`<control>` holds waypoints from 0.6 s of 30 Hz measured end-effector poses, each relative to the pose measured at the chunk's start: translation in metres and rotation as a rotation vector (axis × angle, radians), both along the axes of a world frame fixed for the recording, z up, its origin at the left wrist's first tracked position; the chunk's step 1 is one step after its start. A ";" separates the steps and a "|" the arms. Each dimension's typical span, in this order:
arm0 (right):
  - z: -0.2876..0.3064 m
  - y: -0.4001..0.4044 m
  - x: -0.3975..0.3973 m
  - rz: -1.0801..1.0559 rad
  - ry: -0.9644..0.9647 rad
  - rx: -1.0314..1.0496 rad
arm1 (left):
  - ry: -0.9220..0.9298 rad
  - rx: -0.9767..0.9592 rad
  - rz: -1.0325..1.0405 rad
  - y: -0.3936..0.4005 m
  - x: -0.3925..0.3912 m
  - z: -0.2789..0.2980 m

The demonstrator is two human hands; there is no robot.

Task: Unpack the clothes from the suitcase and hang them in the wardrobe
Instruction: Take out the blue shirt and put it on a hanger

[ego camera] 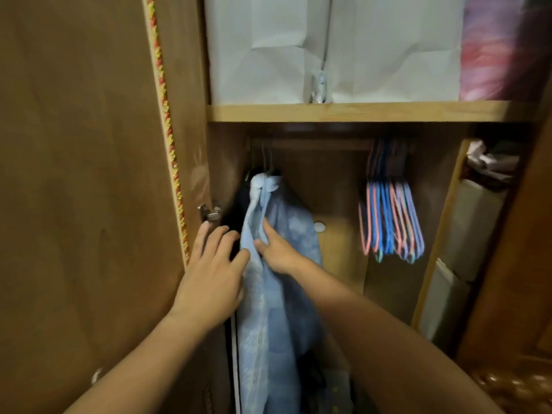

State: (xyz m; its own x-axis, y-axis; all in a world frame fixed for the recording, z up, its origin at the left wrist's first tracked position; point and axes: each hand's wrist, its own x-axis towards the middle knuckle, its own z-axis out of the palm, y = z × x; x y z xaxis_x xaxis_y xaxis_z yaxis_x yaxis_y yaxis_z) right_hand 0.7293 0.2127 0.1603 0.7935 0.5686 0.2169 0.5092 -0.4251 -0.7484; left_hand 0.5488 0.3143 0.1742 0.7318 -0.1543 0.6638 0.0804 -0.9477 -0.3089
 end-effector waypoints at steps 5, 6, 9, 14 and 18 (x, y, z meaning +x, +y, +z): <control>-0.032 -0.069 -0.036 -0.211 0.020 0.057 | 0.030 -0.209 -0.214 -0.020 0.004 -0.028; -0.039 -0.089 -0.047 -0.263 0.062 0.083 | 0.037 -0.249 -0.318 -0.030 0.007 -0.038; -0.074 -0.150 -0.093 -0.389 0.196 0.191 | 0.200 -0.437 -0.537 -0.079 0.016 -0.086; -0.236 -0.258 -0.222 -0.793 0.563 0.300 | 0.775 -0.560 -0.635 -0.178 -0.028 -0.232; -0.340 -0.343 -0.408 -1.130 0.848 0.437 | 1.338 -0.316 -0.652 -0.261 -0.130 -0.320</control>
